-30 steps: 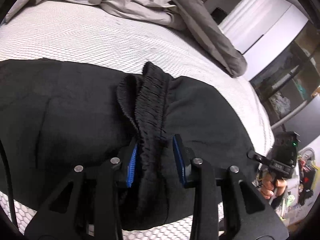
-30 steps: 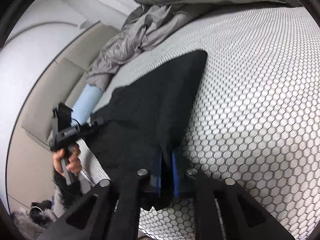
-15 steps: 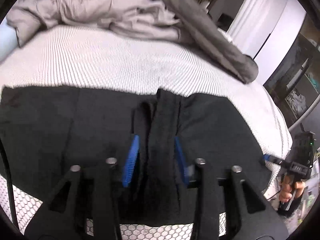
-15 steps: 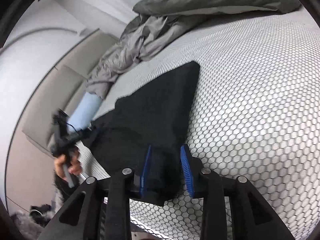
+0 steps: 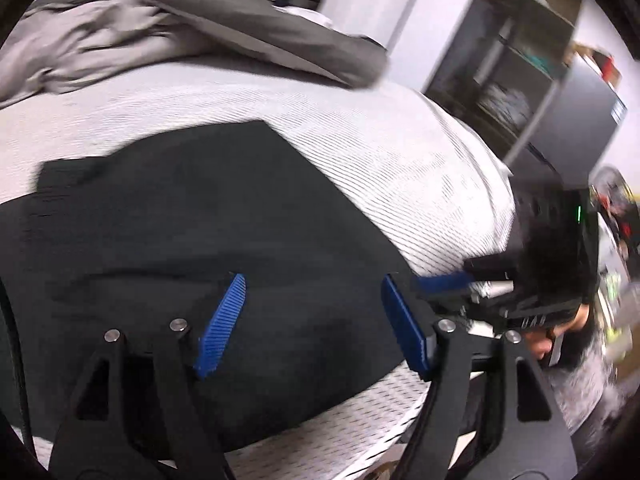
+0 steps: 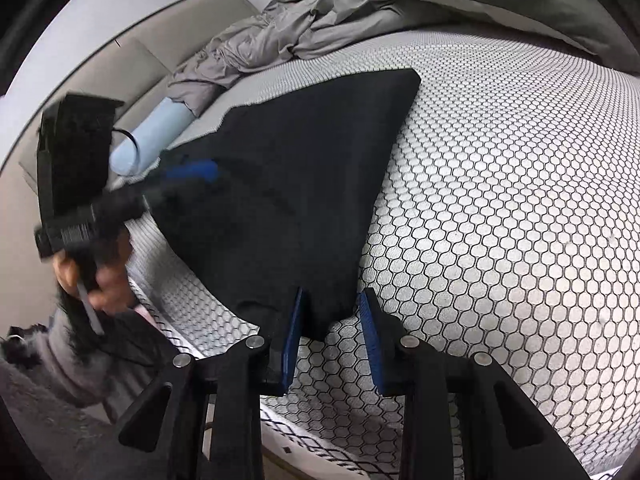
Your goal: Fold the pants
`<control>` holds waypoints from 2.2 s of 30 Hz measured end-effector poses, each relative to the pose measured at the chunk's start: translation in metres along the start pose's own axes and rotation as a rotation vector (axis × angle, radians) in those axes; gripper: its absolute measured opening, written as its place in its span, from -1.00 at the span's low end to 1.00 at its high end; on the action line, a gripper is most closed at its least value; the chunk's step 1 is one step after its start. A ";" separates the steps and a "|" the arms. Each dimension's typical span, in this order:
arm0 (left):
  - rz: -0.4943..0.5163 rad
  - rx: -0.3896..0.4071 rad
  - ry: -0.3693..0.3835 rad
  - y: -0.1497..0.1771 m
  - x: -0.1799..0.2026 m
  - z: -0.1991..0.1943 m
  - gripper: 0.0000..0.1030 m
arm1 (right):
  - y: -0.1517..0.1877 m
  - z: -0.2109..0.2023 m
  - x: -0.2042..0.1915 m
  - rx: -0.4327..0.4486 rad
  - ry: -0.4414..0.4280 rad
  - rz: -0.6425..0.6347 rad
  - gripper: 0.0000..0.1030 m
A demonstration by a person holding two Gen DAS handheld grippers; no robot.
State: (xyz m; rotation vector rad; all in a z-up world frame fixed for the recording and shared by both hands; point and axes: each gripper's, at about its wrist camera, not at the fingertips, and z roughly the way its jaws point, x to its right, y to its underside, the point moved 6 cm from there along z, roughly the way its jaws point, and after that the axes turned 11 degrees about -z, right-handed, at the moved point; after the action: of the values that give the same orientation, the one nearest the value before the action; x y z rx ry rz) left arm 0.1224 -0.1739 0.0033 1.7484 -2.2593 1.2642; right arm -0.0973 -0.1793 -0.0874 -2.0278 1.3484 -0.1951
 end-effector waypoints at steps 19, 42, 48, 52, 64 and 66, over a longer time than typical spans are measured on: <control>0.278 -0.134 -0.133 0.062 0.047 0.061 0.74 | -0.070 0.055 0.061 -0.032 -0.083 0.204 -0.39; 0.199 -0.107 0.026 0.057 0.034 0.009 0.74 | -0.132 0.083 0.110 -0.025 -0.005 0.273 -0.46; 0.031 0.070 0.049 0.019 -0.008 -0.042 0.74 | -0.061 0.035 0.054 -0.012 -0.003 0.197 -0.52; -0.036 0.102 0.002 0.010 -0.036 -0.048 0.74 | -0.026 0.019 0.025 -0.025 0.010 0.142 -0.53; 0.171 -0.016 -0.120 0.047 0.026 0.033 0.74 | -0.029 -0.023 0.016 0.064 0.052 0.103 -0.36; 0.269 -0.061 -0.195 0.062 0.036 0.052 0.74 | -0.036 -0.013 0.021 0.035 0.047 0.111 -0.32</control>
State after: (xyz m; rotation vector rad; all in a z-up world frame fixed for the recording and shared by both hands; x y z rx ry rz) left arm 0.0810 -0.2309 -0.0505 1.6577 -2.6874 1.0865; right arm -0.0667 -0.1949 -0.0606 -1.9240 1.4718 -0.2160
